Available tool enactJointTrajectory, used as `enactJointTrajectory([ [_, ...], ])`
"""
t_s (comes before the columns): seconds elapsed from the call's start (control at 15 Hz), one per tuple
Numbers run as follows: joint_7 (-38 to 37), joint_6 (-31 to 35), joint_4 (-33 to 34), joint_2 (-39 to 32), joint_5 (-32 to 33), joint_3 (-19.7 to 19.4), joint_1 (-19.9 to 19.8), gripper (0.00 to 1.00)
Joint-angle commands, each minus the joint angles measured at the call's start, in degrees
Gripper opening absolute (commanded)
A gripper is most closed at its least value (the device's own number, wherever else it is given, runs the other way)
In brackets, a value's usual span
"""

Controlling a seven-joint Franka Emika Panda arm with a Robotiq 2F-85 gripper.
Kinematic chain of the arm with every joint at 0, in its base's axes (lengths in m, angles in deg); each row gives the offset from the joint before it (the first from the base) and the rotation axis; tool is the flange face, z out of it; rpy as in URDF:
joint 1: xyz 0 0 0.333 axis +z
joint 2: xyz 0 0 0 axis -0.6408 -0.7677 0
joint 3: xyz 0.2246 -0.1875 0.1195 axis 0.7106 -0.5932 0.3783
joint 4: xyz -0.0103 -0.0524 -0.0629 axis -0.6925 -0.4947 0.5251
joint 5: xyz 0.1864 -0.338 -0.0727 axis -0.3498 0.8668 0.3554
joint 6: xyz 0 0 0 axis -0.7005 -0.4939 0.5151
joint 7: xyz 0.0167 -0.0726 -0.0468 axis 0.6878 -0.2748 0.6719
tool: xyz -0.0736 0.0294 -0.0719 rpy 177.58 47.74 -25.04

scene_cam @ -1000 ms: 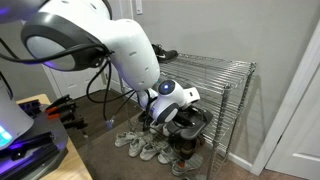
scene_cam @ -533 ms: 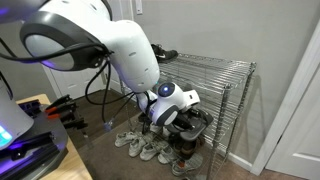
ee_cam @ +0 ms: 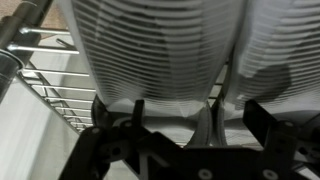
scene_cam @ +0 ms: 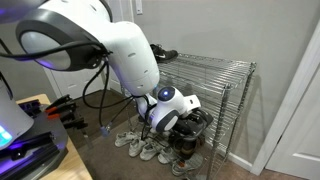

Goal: Remove the pair of grey slippers from the top rack and put them on the second rack from the top

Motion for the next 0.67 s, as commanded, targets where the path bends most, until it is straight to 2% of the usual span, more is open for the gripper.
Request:
enactJointTrajectory([
  [0.0,-0.04,0.0,-2.88,1.26,1.81,-0.83,-0.7,1.0],
  [0.6,-0.04,0.03,-1.23,3.25,2.26,-2.77,0.16,1.0],
])
